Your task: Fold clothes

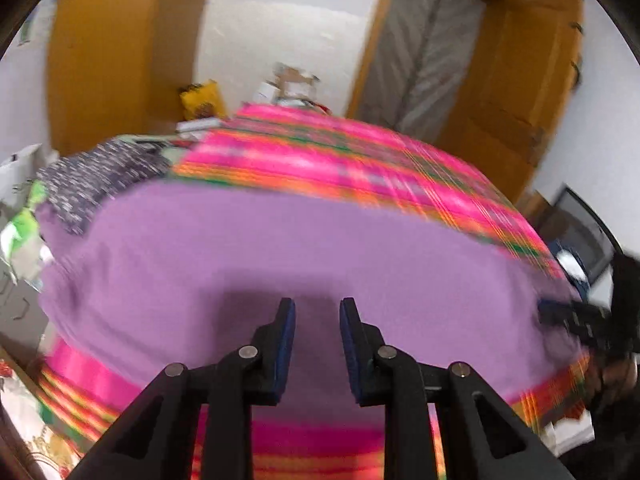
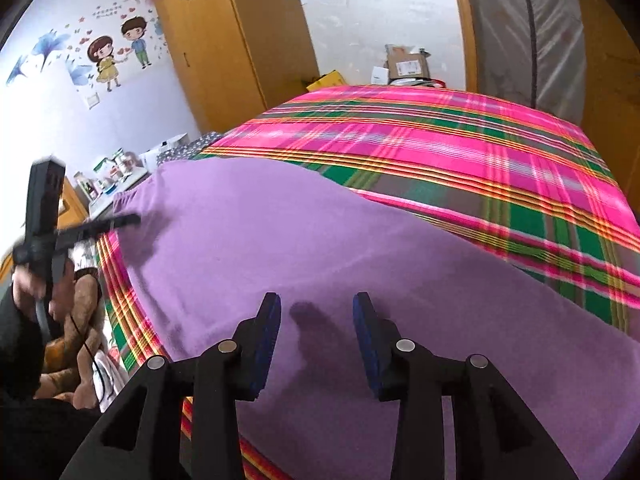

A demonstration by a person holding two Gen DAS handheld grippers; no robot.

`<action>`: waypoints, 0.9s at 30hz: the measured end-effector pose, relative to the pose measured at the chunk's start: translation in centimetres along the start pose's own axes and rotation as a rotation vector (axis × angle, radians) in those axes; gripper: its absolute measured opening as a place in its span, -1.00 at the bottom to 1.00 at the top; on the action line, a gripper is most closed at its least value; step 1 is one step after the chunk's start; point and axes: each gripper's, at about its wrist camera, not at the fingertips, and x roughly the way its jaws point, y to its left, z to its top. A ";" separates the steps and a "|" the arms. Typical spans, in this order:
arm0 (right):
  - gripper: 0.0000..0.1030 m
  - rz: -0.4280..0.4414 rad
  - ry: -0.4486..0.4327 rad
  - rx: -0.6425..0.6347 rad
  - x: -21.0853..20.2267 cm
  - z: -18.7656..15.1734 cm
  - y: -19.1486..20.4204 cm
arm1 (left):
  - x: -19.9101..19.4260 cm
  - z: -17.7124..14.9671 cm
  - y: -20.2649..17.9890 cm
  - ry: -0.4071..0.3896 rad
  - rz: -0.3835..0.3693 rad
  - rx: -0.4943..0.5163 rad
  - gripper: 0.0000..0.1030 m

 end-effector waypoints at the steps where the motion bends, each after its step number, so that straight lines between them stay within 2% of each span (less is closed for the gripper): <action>1: -0.24 0.002 0.002 -0.001 0.1 0.1 0.1 | 0.3 1.0 0.9 -0.009 0.032 -0.011 -0.53; 2: -0.24 0.002 0.004 0.000 0.2 0.1 0.1 | 0.8 1.9 1.9 -0.014 0.061 -0.018 -0.53; 5: -0.24 -0.004 -0.002 0.007 0.0 0.2 0.0 | 2.5 3.6 4.6 0.006 0.083 -0.041 -0.53; 10: -0.24 -0.016 -0.014 0.025 -0.4 0.3 -0.4 | 5.9 4.4 9.1 0.069 0.132 -0.127 -0.56; 12: -0.24 -0.024 -0.011 0.029 -0.2 0.5 -0.5 | 6.1 4.4 10.5 0.063 0.121 -0.172 -0.68; 13: -0.24 -0.027 -0.010 0.032 -0.2 0.5 -0.6 | 5.9 4.3 10.9 0.062 0.109 -0.197 -0.68; 17: -0.24 -0.035 -0.016 0.042 0.0 1.0 -0.7 | 3.5 4.3 9.8 0.001 0.136 -0.166 -0.68; 22: -0.24 -0.034 -0.022 0.038 0.5 1.7 -0.3 | 2.5 3.3 8.1 -0.012 0.082 -0.176 -0.67; 27: -0.24 -0.044 -0.009 0.033 1.2 1.5 -0.2 | 2.8 1.1 4.2 0.005 0.035 -0.065 -0.67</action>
